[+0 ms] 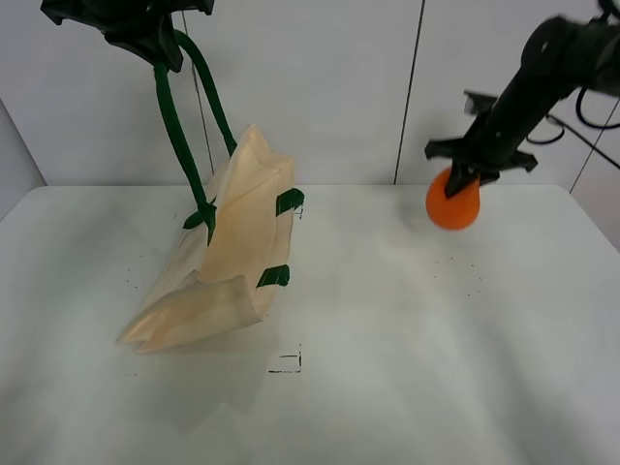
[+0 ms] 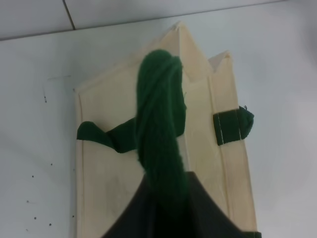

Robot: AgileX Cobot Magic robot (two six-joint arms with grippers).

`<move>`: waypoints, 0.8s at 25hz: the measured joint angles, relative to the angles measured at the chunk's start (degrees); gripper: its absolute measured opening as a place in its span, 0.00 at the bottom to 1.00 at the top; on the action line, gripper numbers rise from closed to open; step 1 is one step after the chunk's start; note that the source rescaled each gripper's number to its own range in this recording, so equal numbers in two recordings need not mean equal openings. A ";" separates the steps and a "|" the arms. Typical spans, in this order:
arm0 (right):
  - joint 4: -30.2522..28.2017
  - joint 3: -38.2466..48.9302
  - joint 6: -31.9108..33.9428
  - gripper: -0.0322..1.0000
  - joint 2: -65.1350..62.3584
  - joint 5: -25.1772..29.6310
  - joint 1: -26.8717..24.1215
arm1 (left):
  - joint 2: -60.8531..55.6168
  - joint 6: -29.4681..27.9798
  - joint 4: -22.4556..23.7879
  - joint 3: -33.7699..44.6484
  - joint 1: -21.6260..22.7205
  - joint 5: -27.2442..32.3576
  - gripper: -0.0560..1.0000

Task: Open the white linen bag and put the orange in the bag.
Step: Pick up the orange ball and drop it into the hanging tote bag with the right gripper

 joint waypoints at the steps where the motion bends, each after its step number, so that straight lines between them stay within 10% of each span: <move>1: 1.78 -2.64 -0.19 0.04 -0.71 0.82 0.66 | 0.00 0.00 0.00 0.00 0.00 0.00 0.05; 20: 9.48 -13.95 -1.83 0.04 11.48 -4.25 27.18 | 0.00 0.23 0.00 0.00 0.00 0.00 0.05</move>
